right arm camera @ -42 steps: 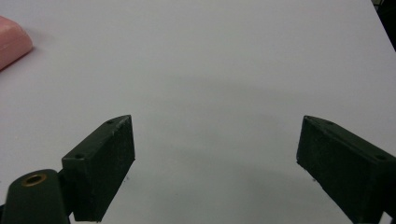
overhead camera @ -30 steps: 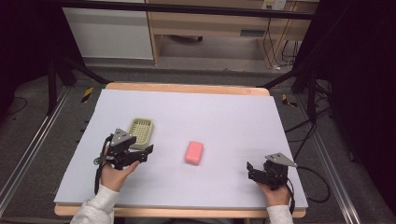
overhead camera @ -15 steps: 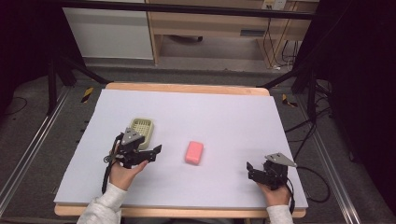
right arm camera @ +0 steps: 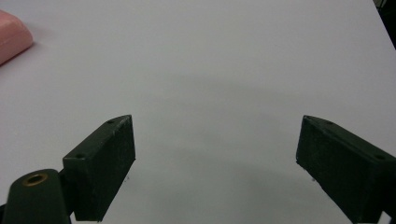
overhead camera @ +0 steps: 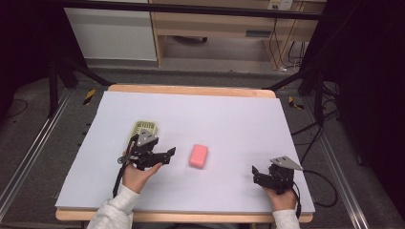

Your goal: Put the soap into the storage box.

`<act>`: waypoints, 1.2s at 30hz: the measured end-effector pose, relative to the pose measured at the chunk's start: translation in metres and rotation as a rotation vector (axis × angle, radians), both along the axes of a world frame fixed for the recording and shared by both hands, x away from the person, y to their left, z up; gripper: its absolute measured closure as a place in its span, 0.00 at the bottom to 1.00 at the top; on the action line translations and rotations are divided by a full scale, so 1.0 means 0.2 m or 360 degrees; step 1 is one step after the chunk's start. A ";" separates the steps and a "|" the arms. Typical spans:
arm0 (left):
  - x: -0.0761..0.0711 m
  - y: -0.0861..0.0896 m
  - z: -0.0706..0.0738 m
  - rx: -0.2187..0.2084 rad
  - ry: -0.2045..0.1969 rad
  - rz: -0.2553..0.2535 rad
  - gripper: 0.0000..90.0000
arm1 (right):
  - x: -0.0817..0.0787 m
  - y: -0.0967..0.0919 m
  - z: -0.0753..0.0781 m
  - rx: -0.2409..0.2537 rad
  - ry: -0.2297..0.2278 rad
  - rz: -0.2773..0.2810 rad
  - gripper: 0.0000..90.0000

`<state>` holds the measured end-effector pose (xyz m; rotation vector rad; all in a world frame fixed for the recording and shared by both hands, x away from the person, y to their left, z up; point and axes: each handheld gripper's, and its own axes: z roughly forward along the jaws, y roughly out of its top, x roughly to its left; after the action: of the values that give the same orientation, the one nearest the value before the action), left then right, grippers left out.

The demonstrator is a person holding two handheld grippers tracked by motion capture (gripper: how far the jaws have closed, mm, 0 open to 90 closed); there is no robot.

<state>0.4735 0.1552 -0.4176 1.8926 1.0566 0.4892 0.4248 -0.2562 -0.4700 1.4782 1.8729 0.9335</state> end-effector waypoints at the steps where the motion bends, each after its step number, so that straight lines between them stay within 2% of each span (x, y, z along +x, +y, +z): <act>1: 0.00 -0.01 0.00 0.0004 0.0003 -0.0004 0.27 | 0.00 0.00 0.00 -0.0001 0.0000 0.0000 0.13; 16: 0.04 -0.11 -0.01 0.0042 0.0013 -0.0024 0.26 | 0.00 0.01 0.00 -0.0029 -0.0012 0.0002 0.14; 34: 0.06 -0.24 -0.02 0.0086 0.0035 -0.0090 0.26 | 0.00 0.01 0.00 -0.0032 -0.0011 0.0001 0.14; 36: 0.07 -0.26 -0.02 0.0073 0.0035 -0.0090 0.26 | 0.00 0.01 0.00 -0.0033 -0.0011 0.0000 0.14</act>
<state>0.4869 0.1035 -0.4214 1.9664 1.0111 0.4651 0.4247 -0.2540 -0.4702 1.4611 1.8720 0.9154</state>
